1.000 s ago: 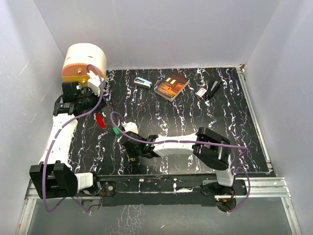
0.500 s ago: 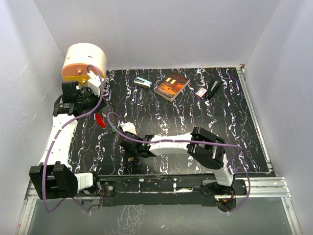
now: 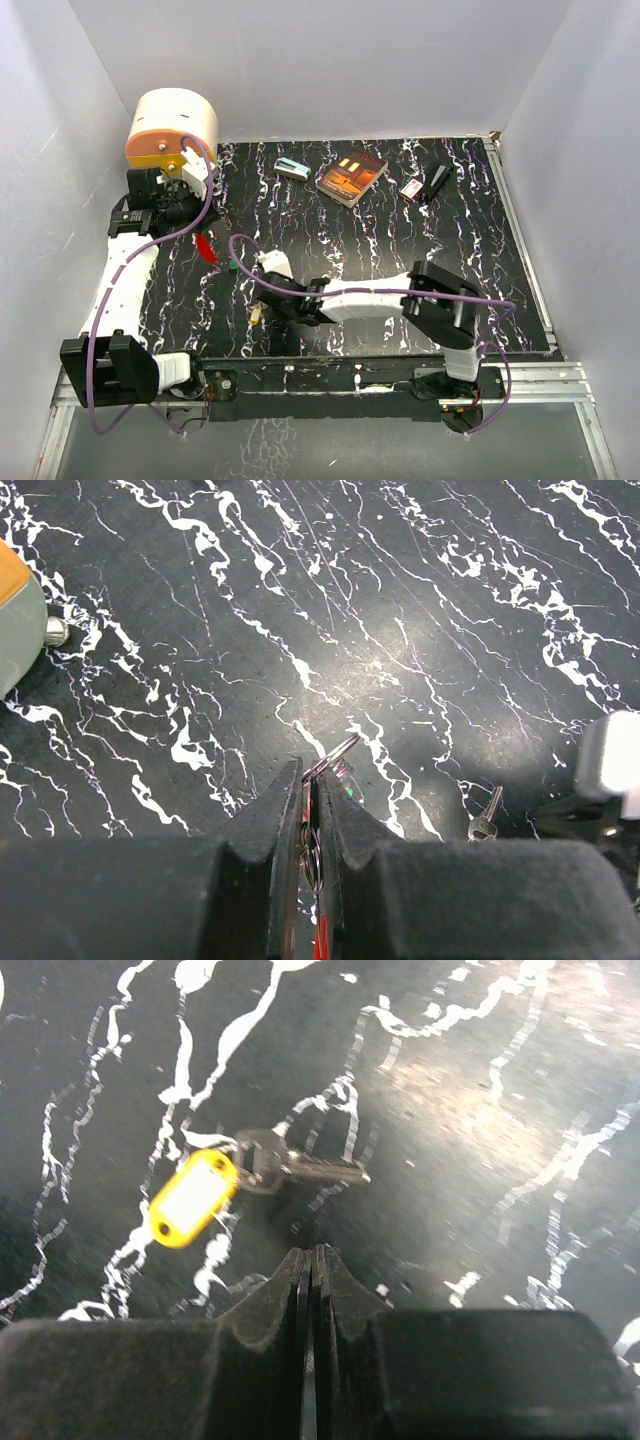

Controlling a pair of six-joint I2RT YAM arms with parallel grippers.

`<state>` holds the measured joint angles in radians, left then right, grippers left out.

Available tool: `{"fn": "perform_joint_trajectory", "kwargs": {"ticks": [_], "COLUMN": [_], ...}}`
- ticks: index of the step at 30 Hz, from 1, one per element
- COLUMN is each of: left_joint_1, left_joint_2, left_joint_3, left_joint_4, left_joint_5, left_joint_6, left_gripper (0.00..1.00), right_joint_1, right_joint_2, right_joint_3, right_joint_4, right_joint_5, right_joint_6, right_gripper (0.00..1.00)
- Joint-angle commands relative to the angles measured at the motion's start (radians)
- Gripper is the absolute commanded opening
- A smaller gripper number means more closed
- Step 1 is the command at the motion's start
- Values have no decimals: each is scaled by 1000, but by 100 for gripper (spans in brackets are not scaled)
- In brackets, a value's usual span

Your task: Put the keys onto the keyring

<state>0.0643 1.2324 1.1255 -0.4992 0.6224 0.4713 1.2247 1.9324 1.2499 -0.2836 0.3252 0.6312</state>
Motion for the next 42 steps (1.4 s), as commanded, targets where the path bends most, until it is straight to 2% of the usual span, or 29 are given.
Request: {"fn": "perform_joint_trajectory", "kwargs": {"ticks": [1, 6, 10, 16, 23, 34, 42], "left_joint_1": [6, 8, 8, 7, 7, 7, 8], "left_joint_2": [-38, -45, -45, -45, -45, -40, -40], "left_joint_3": [9, 1, 6, 7, 2, 7, 1], "left_joint_4": [-16, -5, -12, -19, -6, -16, -19], "left_joint_5": [61, 57, 57, 52, 62, 61, 64], "left_joint_6": [23, 15, 25, 47, 36, 41, 47], "left_gripper": [0, 0, 0, 0, 0, 0, 0], "right_joint_1": [4, 6, 6, 6, 4, -21, -63], "right_joint_2": [-151, -93, -55, -92, -114, -105, -100], "right_joint_3": [-58, 45, 57, -27, -88, -139, -171], "right_joint_4": [98, 41, 85, 263, 361, 454, 515], "right_joint_5": [76, 41, 16, -73, -178, -235, -296], "right_joint_6": [-45, -16, -100, -300, -463, -522, -541], "right_gripper": [9, 28, 30, 36, 38, 41, 36]}}
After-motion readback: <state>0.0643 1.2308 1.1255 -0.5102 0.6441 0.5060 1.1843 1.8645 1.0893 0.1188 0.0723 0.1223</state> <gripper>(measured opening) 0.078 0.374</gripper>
